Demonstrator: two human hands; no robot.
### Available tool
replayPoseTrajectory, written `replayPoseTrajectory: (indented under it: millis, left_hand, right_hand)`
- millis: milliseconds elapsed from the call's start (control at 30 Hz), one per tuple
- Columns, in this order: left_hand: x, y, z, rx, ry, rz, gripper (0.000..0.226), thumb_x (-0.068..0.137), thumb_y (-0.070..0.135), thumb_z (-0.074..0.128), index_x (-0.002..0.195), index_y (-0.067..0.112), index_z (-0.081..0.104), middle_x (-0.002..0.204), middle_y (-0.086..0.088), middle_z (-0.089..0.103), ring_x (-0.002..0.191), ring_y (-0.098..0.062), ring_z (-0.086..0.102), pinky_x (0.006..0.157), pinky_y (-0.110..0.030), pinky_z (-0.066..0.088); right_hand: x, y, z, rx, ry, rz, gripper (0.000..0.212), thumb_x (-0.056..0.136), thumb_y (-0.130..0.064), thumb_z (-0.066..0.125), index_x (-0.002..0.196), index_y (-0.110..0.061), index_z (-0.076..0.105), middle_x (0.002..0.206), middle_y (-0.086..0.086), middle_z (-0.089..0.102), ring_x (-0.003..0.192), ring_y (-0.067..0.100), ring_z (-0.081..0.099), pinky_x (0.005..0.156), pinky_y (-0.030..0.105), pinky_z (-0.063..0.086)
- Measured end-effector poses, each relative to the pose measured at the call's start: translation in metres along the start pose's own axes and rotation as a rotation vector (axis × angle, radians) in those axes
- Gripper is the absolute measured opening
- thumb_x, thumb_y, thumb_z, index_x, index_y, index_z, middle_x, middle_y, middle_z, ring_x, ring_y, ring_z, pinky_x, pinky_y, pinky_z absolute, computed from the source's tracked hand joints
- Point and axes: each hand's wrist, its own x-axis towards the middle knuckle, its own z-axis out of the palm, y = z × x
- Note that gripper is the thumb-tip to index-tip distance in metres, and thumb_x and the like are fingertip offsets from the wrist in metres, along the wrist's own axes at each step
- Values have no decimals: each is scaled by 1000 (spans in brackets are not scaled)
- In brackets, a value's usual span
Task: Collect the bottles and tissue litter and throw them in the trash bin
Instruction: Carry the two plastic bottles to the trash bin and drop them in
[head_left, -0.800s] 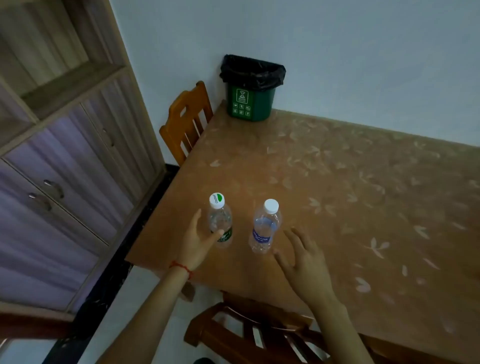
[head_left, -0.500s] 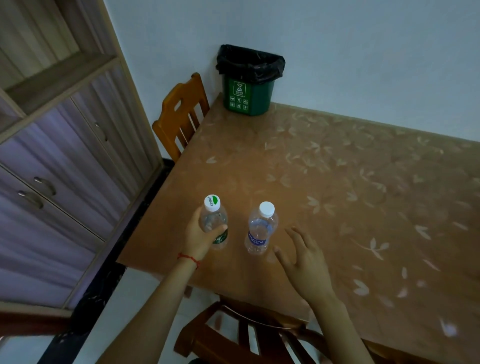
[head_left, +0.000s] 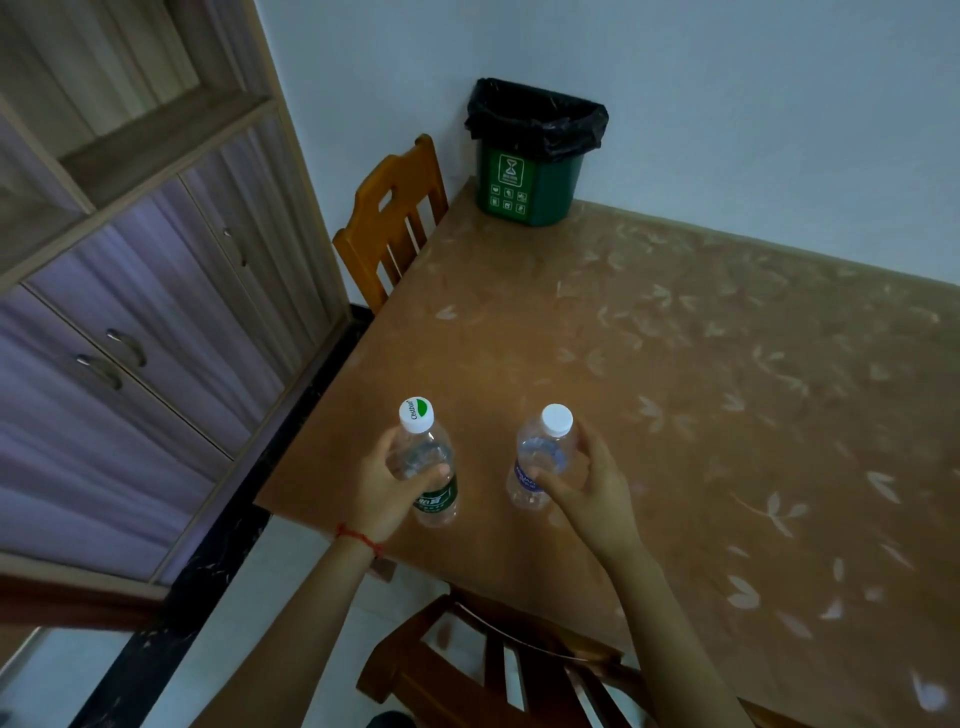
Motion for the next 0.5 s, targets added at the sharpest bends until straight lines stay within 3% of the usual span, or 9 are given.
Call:
replayPoseTrajectory:
  millis: [133, 233, 333, 400, 500]
  left_hand:
    - [-5, -4, -7, -5, 21, 7, 52, 70, 5, 75, 117, 12, 54, 95, 13, 55, 89, -3, 52, 62, -6, 38]
    - [-7, -8, -11, 5, 45, 11, 55, 70, 7, 75, 120, 10, 53, 101, 7, 56, 92, -3, 50, 65, -7, 36]
    - [-8, -11, -18, -9, 78, 20, 55, 71, 8, 75, 121, 9, 53, 107, 0, 57, 99, -10, 50, 65, -8, 36]
    - [-9, -13, -25, -26, 102, 18, 54, 70, 9, 75, 120, 9, 54, 107, 1, 57, 100, -11, 49, 69, -13, 39]
    - [-12, -20, -41, -74, 153, -12, 51, 69, 13, 77, 116, 12, 57, 112, 1, 60, 105, -14, 52, 88, -34, 47]
  right_hand:
    - [6, -2, 11, 67, 9, -19, 74, 72, -20, 77, 136, -17, 39, 122, -12, 53, 112, 10, 52, 86, 22, 44]
    - [9, -2, 16, 92, 25, -6, 69, 70, -22, 79, 129, -21, 45, 110, -23, 54, 105, 9, 56, 81, 20, 45]
    - [11, -3, 19, 139, 24, 27, 68, 64, -32, 81, 123, -23, 48, 108, -14, 61, 98, 9, 59, 79, 24, 48]
    - [12, -6, 21, 151, 18, 33, 61, 68, -27, 80, 120, -17, 50, 107, -6, 62, 93, 10, 60, 70, 16, 46]
    - [13, -14, 23, 204, -12, 27, 52, 73, -19, 76, 118, -10, 52, 106, 0, 64, 89, 6, 61, 61, 6, 46]
